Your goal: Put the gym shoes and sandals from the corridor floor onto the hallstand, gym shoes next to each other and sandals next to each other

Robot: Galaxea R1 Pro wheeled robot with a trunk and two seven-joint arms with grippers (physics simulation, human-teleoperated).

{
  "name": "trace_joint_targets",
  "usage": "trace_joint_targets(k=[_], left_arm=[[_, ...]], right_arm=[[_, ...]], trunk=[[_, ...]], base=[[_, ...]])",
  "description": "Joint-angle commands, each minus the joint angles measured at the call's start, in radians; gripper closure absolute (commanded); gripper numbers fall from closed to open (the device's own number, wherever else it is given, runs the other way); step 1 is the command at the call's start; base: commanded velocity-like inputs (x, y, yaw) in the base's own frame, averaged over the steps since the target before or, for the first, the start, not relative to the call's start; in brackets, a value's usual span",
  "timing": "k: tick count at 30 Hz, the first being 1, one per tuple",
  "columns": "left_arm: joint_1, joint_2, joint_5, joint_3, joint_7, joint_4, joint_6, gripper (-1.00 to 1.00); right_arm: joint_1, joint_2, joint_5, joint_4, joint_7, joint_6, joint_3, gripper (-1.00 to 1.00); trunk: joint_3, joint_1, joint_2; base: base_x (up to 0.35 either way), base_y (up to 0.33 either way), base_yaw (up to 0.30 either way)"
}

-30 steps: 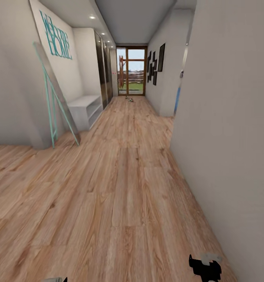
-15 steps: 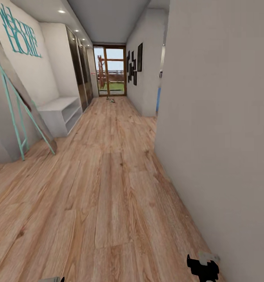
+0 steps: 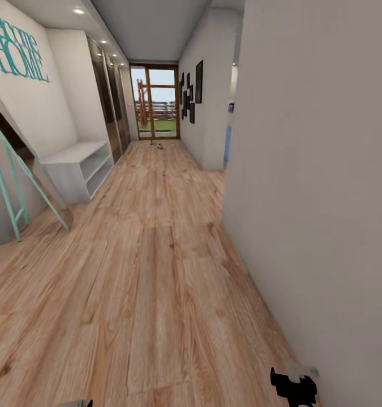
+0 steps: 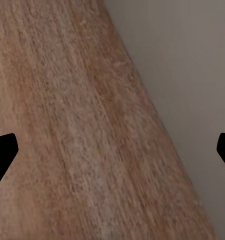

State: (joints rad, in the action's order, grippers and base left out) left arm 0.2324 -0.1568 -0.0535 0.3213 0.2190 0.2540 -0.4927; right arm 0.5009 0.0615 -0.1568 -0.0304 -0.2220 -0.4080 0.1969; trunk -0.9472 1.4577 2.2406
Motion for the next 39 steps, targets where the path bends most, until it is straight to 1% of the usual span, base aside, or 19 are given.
trace_joint_targets(k=[1, 8, 22, 29, 39], left_arm=[[0.001, 0.0, -0.005, 0.008, 0.007, -0.001, -0.003, -1.0], [0.001, 0.0, -0.003, 0.009, 0.007, -0.001, -0.003, -1.0], [0.001, 0.0, -0.002, 0.01, 0.007, -0.001, -0.003, -1.0], [0.001, 0.0, -0.002, 0.01, 0.007, -0.001, -0.003, -1.0], [0.001, 0.0, -0.002, 0.01, 0.007, -0.001, -0.003, -1.0]], right_arm=[[0.001, 0.0, -0.011, 0.001, -0.004, -0.003, 0.007, -1.0], [0.001, 0.001, -0.012, 0.001, -0.003, -0.003, 0.007, -1.0], [0.001, -0.003, -0.011, 0.001, -0.004, -0.003, 0.007, -1.0], [0.001, -0.011, -0.01, 0.001, -0.005, -0.003, 0.007, -1.0], [0.001, -0.014, -0.009, 0.001, -0.005, -0.003, 0.007, -1.0]], trunk=[[-0.001, 0.0, 0.0], [-0.001, 0.0, 0.0], [-0.001, 0.0, 0.0], [-0.001, 0.0, 0.0], [-0.001, 0.0, 0.0]], base=[[0.338, 0.0, -0.001], [0.334, 0.048, 0.0], [0.299, 0.172, 0.011], [0.293, 0.187, 0.186], [0.298, 0.179, 0.223]])
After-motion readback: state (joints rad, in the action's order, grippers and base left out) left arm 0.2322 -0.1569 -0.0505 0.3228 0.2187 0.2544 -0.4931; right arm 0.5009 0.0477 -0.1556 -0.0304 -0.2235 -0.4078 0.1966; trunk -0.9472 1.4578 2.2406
